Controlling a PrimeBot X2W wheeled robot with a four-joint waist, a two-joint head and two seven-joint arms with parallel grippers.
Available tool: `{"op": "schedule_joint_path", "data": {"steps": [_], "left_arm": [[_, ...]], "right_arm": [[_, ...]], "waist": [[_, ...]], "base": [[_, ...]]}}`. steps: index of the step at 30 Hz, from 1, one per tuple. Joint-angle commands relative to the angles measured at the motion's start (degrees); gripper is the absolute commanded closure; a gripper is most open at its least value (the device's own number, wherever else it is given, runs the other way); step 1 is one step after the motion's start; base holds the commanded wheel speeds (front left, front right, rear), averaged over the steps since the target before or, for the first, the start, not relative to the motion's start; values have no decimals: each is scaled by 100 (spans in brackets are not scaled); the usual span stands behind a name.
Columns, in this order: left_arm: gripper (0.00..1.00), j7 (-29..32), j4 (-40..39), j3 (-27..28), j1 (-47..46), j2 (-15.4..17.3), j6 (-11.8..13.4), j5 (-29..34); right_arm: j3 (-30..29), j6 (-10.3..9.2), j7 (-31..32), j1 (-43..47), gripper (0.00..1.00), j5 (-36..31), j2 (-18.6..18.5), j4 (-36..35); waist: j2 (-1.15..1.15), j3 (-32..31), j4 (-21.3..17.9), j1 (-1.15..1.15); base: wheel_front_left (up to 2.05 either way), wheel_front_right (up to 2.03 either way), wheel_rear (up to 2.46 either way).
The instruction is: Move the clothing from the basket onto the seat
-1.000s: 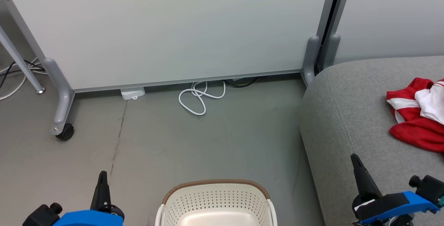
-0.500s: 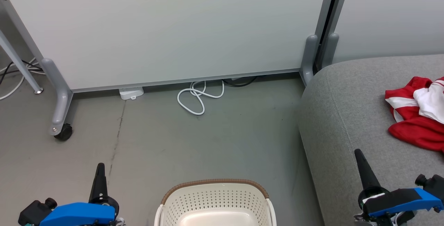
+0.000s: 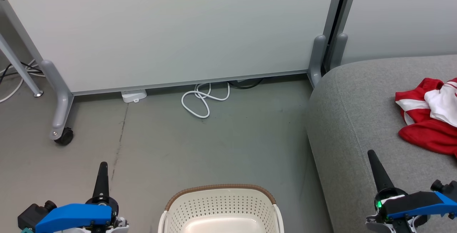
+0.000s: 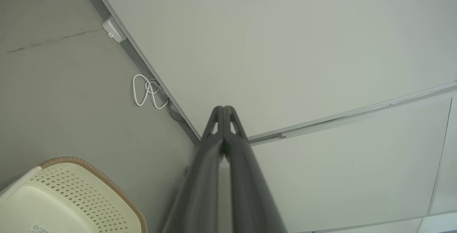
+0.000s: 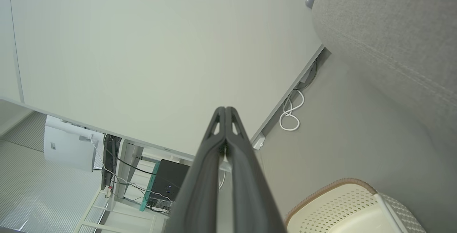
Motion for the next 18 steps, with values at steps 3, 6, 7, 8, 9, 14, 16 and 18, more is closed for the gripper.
{"op": "schedule_joint_path", "data": {"steps": [3, 6, 7, 8, 9, 14, 16, 18], "left_arm": [[100, 83, -81, 72, -157, 12, -52, -246], [100, 121, -94, 87, -181, 6, -54, -388], [100, 132, -97, 91, -189, 3, -55, -434], [100, 142, -101, 95, -198, 2, -57, -476], [100, 159, -106, 101, -207, 0, -58, -519], [100, 222, -122, 128, -224, -9, -59, -744], [100, 250, -131, 141, -236, -12, -62, -826], [100, 274, -139, 154, -255, -15, -64, -907]], "right_arm": [[-40, 2, 48, -146, 100, 292, -8, -28], [-52, 2, 68, -163, 100, 456, -8, -21], [-56, 2, 75, -168, 100, 513, -8, -19], [-60, 2, 83, -172, 100, 566, -8, -16], [-63, 2, 89, -177, 100, 619, -8, -13], [-84, 2, 116, -200, 100, 876, -8, -1], [-92, 2, 130, -211, 100, 975, -8, 3], [-98, 2, 146, -214, 100, 1069, -8, 7]], "waist": [[0, 4, -6, 0], [0, 7, -11, 0], [0, 7, -13, 0], [0, 8, -15, 0], [0, 9, -16, 0], [0, 14, -25, 0], [0, 16, -28, 0], [0, 18, -32, 0]], "base": [[0, 0, 0], [0, 0, 0], [0, 0, 0], [0, 0, 0], [0, 0, 0], [0, 0, 0], [0, 0, 0], [0, 0, 0]]}}
